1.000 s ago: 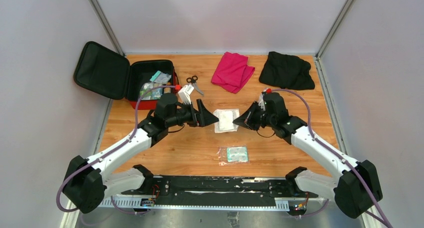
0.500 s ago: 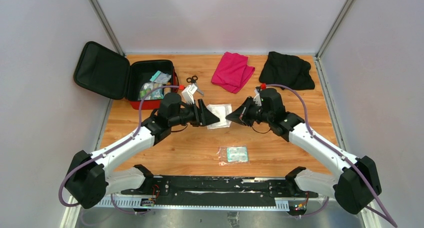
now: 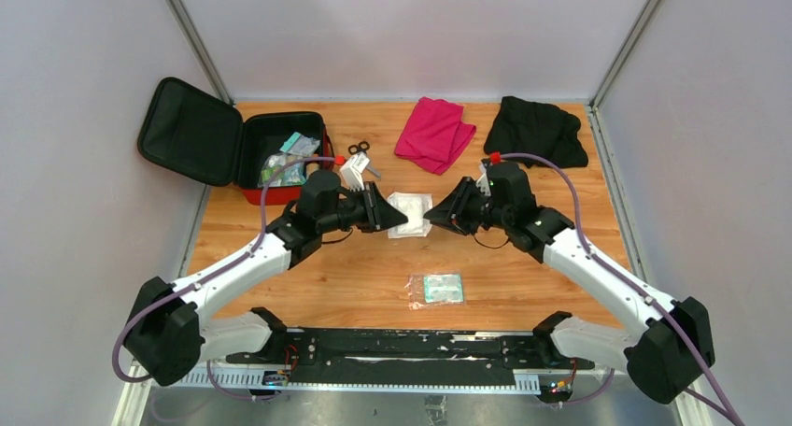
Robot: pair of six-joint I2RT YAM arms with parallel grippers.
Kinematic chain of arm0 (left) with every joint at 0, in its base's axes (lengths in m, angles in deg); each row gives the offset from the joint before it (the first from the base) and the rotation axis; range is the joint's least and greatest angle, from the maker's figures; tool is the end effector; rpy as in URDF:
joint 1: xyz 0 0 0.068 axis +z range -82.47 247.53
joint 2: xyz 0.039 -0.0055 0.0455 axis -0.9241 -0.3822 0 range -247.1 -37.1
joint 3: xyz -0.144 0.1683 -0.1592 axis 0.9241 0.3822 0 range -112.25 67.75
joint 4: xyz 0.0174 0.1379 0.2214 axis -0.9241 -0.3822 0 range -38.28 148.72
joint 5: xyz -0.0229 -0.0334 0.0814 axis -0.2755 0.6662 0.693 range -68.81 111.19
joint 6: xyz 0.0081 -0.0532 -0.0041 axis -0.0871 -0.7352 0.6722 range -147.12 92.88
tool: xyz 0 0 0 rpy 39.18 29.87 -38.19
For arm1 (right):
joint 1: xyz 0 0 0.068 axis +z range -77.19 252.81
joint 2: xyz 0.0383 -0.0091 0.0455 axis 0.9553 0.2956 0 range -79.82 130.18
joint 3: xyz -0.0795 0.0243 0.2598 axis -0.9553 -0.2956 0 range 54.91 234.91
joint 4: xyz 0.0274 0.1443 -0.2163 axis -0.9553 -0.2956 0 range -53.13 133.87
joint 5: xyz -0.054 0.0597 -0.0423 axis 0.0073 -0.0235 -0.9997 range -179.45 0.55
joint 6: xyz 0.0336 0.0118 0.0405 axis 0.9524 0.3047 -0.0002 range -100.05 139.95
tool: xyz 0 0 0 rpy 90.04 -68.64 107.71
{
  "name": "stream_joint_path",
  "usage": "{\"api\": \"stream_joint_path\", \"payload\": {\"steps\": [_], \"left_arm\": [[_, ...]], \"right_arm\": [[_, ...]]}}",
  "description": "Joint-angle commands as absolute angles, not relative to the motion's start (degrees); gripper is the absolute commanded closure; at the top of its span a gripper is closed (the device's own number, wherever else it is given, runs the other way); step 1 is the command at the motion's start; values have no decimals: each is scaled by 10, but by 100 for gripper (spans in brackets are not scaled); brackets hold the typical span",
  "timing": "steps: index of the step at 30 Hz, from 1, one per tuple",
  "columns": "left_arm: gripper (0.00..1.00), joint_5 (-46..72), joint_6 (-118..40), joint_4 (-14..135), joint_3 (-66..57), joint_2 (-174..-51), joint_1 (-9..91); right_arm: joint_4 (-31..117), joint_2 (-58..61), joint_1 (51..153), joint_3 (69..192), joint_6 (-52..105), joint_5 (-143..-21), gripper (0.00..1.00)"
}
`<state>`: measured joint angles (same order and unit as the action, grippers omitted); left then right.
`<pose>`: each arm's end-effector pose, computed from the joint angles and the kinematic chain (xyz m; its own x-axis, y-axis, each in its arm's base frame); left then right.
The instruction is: Organize the medicine kit
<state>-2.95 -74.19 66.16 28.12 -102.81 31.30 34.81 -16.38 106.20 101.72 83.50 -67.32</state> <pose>0.2002 -0.1646 0.2662 -0.7994 -0.2427 -0.5496 0.3915 0.4835 -0.7829 0.2015 0.1489 0.2906 -0.8714 0.4189 -0.2553 -0.0294 0.4749 0.8795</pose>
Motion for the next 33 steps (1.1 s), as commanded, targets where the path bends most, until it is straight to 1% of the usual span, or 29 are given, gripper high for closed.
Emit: {"api": "stream_joint_path", "payload": {"steps": [1, 3, 5, 8, 9, 11, 15, 17, 20, 26, 30, 33], "left_arm": [[83, -21, -726, 660, 243, -1046, 320], [84, -28, -715, 639, 225, -1057, 347], [84, -42, -689, 616, 204, -1067, 401], [84, -61, -654, 568, 162, -1090, 486], [84, -72, -644, 560, 148, -1106, 527], [84, -95, -642, 553, 126, -1129, 579], [85, -129, -665, 574, 77, -1195, 702], [87, -123, -677, 584, 51, -1230, 744], [87, -95, -671, 563, -5, -1298, 778], [87, -72, -646, 508, -132, -1416, 795], [87, -25, -610, 452, -184, -1456, 798], [87, 7, -592, 432, -190, -1464, 808]], "right_arm": [[280, -197, 1071, 1049, 789, -724, 62], [261, -210, 1071, 1054, 774, -743, 55], [247, -226, 1070, 1053, 761, -762, 52], [233, -251, 1070, 1044, 744, -796, 51], [229, -261, 1070, 1039, 737, -805, 51], [219, -270, 1066, 1035, 728, -816, 51], [200, -280, 1056, 1033, 705, -817, 51], [192, -284, 1053, 1030, 696, -818, 51], [191, -291, 1049, 1015, 692, -818, 51], [191, -291, 1033, 992, 682, -809, 51], [191, -288, 1012, 982, 672, -796, 51], [191, -283, 995, 977, 661, -788, 51]]}}
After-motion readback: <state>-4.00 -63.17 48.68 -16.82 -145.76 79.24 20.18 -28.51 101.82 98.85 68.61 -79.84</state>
